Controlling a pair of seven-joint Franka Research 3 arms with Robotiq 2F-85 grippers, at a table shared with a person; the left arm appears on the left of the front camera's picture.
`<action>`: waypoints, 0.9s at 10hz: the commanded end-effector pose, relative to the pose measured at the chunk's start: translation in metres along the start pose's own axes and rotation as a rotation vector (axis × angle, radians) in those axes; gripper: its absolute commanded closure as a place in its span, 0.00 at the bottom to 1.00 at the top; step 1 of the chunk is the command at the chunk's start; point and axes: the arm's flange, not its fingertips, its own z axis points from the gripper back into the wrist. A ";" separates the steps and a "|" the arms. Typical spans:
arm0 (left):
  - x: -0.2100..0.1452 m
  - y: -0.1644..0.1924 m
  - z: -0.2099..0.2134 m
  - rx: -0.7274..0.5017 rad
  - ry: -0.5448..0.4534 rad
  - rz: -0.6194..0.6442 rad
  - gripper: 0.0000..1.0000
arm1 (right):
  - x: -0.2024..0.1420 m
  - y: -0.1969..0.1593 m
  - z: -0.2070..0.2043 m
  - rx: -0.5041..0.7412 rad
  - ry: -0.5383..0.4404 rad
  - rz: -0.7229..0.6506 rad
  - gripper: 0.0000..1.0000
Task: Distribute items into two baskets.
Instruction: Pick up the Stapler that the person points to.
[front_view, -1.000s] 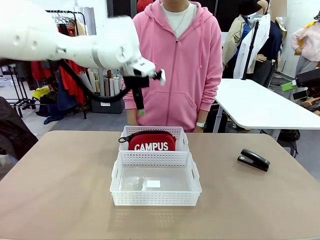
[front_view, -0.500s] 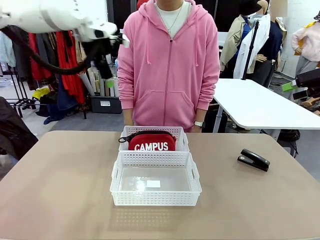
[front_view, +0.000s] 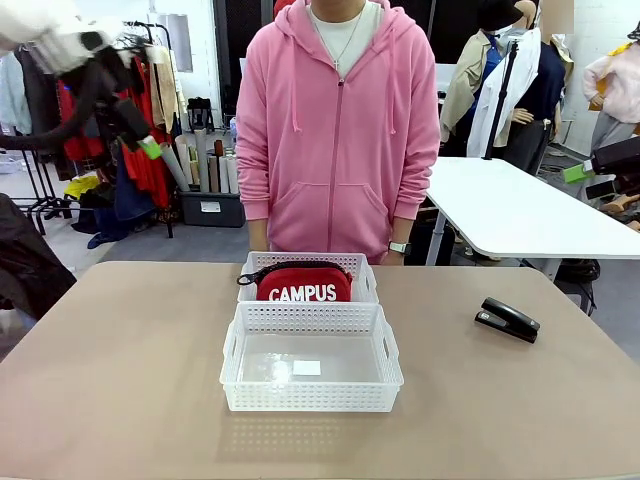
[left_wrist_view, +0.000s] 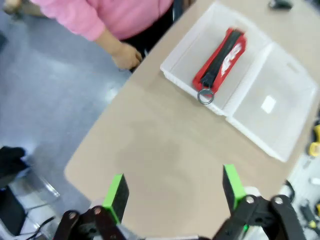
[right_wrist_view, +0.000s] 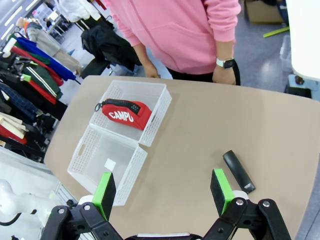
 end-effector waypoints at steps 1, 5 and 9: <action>-0.053 -0.009 0.012 -0.004 -0.110 0.029 0.03 | 0.002 0.000 0.001 0.016 -0.013 0.003 0.00; -0.131 0.001 0.041 -0.035 -0.202 0.076 0.03 | 0.002 0.000 0.001 0.016 -0.013 0.003 0.00; -0.169 0.013 0.021 -0.110 -0.302 0.052 0.03 | 0.002 0.000 0.001 0.016 -0.013 0.003 0.00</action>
